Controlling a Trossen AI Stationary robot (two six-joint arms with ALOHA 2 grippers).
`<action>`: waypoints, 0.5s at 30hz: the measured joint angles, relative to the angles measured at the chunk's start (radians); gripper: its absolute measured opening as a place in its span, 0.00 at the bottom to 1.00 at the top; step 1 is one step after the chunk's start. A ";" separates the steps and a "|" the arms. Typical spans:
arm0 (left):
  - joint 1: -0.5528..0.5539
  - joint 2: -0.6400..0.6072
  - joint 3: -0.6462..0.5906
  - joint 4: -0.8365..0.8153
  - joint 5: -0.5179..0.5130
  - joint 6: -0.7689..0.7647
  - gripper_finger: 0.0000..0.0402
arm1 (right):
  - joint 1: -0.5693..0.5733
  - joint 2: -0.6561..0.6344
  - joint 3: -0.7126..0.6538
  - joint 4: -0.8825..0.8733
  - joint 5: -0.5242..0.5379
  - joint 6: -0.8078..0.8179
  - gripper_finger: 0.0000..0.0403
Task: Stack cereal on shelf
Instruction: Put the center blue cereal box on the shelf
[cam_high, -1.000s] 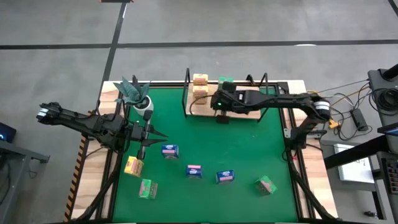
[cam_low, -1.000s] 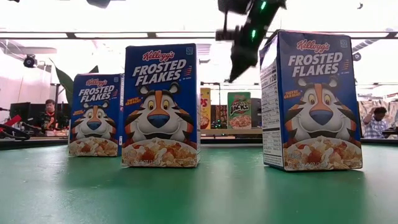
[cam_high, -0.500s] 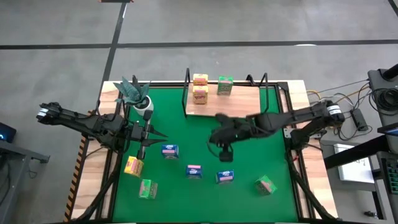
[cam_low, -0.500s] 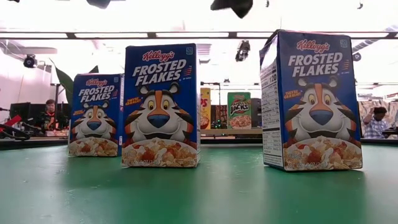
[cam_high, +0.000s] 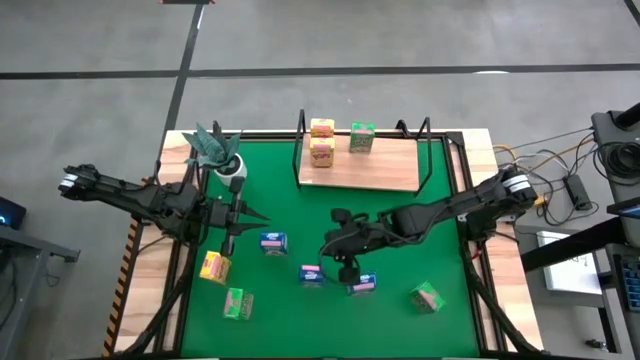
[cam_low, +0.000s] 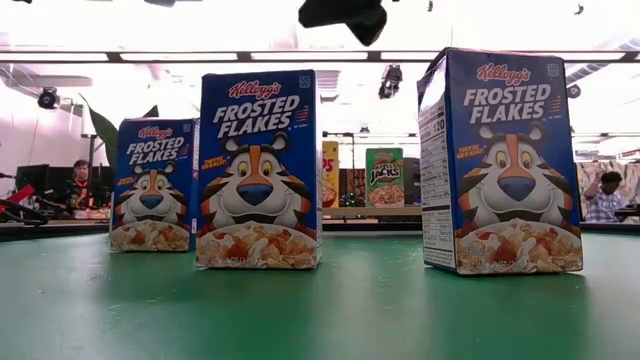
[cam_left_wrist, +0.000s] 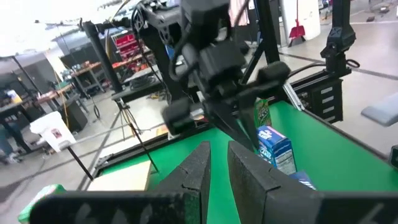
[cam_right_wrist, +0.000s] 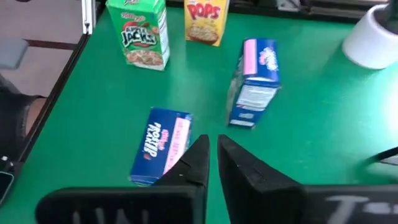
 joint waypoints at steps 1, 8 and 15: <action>0.000 0.000 0.000 0.003 0.000 0.013 0.10 | 0.004 0.011 0.000 0.008 0.000 0.016 0.10; 0.000 -0.006 0.000 0.014 0.000 0.082 0.10 | 0.012 0.039 0.000 0.042 0.000 0.121 0.38; 0.000 -0.011 0.000 0.030 0.000 0.138 0.10 | 0.044 0.042 0.000 0.059 0.023 0.153 0.68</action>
